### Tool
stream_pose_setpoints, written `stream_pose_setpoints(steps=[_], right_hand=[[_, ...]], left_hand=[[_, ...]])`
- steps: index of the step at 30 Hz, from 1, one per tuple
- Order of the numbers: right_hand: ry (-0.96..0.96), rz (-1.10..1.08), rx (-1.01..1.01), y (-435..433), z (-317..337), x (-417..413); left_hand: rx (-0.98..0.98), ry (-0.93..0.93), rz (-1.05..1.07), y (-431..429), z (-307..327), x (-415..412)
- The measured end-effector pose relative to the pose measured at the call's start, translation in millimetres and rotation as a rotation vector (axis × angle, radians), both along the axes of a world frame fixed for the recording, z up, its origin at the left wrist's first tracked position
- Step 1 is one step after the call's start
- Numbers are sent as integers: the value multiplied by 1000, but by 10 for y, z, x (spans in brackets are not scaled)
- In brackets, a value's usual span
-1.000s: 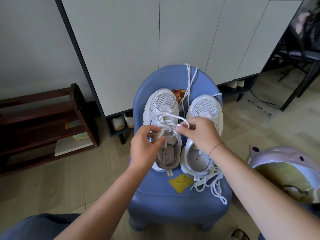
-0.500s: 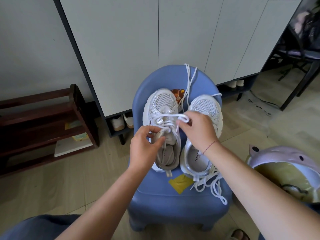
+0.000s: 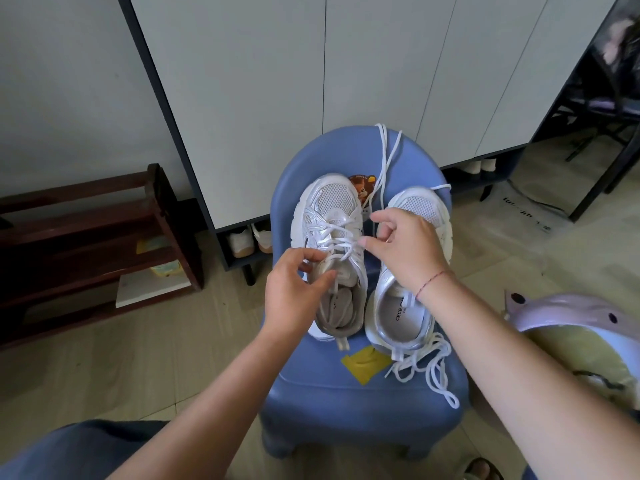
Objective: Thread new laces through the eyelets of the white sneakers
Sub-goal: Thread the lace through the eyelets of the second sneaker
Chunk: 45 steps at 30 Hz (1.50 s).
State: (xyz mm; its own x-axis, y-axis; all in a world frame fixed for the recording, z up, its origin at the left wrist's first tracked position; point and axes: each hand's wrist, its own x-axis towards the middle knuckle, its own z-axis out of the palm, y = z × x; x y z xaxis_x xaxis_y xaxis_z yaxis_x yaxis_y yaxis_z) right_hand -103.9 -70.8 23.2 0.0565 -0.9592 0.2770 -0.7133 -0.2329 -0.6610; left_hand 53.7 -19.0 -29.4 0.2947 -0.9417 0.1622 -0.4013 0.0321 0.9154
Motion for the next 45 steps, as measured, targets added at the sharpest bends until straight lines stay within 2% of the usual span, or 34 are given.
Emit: stream_pose_setpoints(steps=[2, 5, 13, 17, 20, 27, 32, 34, 40, 43, 45], right_hand=[[20, 125, -57, 54, -30, 112], [122, 268, -29, 47, -84, 230], [239, 363, -3, -89, -92, 209], [359, 383, -12, -110, -64, 214], [333, 399, -26, -119, -69, 196], [174, 255, -78, -202, -20, 96], [43, -22, -84, -187, -136, 81], [86, 55, -95, -192, -111, 84], [340, 497, -112, -164, 64, 224], [435, 562, -66, -171, 42, 273], [402, 542, -53, -161, 38, 278]], left_hand=[[-3, 5, 7, 2, -14, -2], [-3, 19, 8, -8, -34, 2], [-38, -19, 12, -52, -93, 26], [-40, -30, -3, -64, -104, 29], [-33, -29, -18, -61, -97, 29], [-19, -44, -50, -58, -92, 2], [-23, -27, -52, -62, -103, -1], [-11, -17, -41, -59, -111, 4], [-1, -14, -34, -65, -103, -8], [-2, -19, -38, -64, -92, -11], [-1, -26, -36, -65, -90, -9]])
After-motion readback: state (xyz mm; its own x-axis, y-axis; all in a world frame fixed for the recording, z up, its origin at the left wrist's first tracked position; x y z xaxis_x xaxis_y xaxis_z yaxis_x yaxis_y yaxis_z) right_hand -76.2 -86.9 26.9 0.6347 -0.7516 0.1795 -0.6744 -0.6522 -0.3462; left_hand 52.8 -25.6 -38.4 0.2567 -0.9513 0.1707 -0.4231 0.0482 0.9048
